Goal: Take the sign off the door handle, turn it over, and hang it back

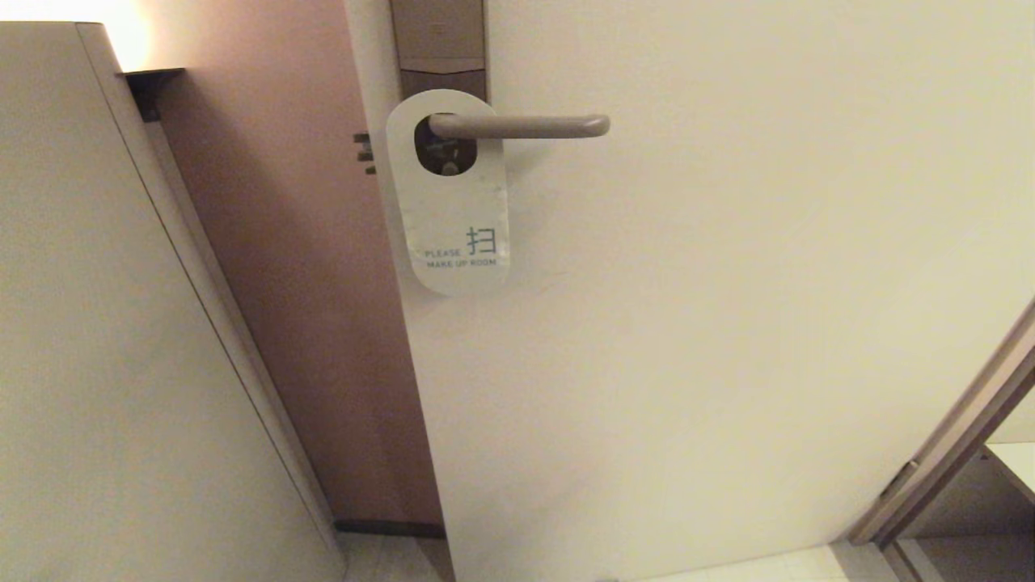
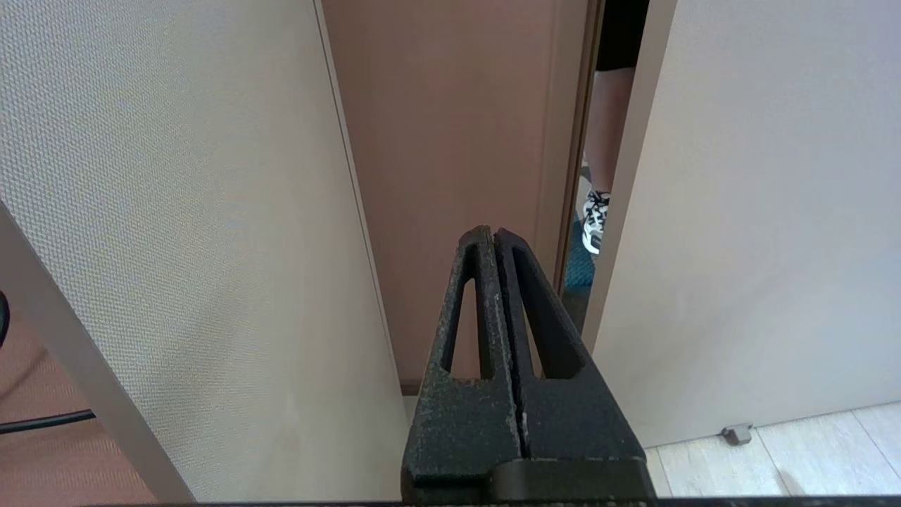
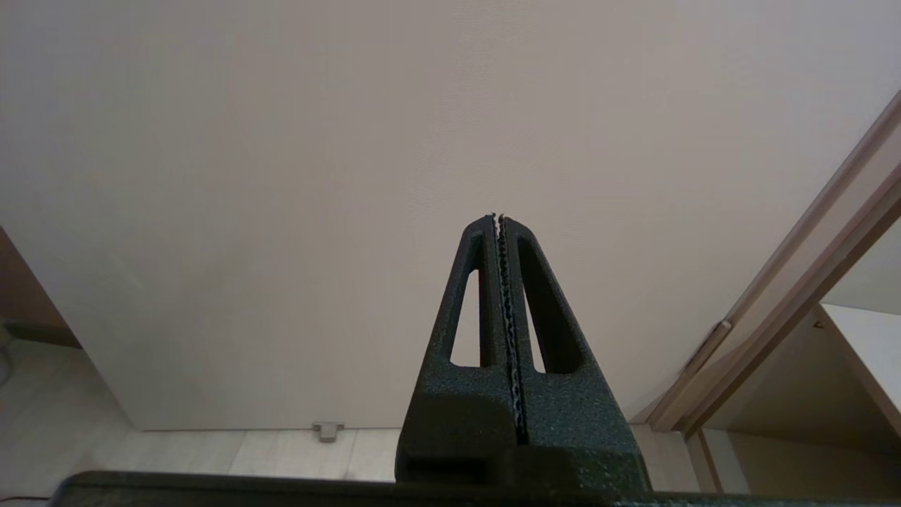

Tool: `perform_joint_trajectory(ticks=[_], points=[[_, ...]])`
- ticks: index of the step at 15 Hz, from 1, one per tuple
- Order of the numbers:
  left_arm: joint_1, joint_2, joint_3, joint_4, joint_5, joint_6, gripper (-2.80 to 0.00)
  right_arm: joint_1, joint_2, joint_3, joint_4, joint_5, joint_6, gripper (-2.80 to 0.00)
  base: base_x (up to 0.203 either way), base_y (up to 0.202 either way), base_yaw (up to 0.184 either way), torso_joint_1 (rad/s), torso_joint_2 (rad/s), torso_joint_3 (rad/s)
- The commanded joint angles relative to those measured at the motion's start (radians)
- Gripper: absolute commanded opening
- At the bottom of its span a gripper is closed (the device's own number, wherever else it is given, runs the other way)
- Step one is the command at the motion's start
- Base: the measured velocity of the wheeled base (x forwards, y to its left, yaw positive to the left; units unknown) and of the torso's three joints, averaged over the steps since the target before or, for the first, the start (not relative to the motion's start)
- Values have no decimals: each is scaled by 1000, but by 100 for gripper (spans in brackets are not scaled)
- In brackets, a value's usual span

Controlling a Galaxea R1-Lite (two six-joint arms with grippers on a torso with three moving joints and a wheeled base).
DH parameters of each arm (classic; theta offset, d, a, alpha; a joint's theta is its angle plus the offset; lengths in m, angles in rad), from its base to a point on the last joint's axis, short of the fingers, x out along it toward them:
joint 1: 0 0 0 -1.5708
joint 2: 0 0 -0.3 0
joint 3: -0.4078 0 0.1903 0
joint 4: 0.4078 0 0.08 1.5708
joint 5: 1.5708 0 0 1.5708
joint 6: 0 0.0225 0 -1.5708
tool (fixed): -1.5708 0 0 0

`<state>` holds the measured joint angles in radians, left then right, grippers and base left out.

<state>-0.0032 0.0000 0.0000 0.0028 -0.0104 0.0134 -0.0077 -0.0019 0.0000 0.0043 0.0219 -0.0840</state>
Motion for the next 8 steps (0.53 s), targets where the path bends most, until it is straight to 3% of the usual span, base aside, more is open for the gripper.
perform_joint_trajectory(ticks=[1, 8], points=[[0, 0, 0, 0, 0, 0, -280, 0, 2, 0, 0, 0, -5, -280, 0, 0, 0, 0, 0, 0], [0, 0, 0, 0, 0, 0, -280, 0, 2, 0, 0, -5, 18, -280, 0, 0, 0, 0, 0, 0]])
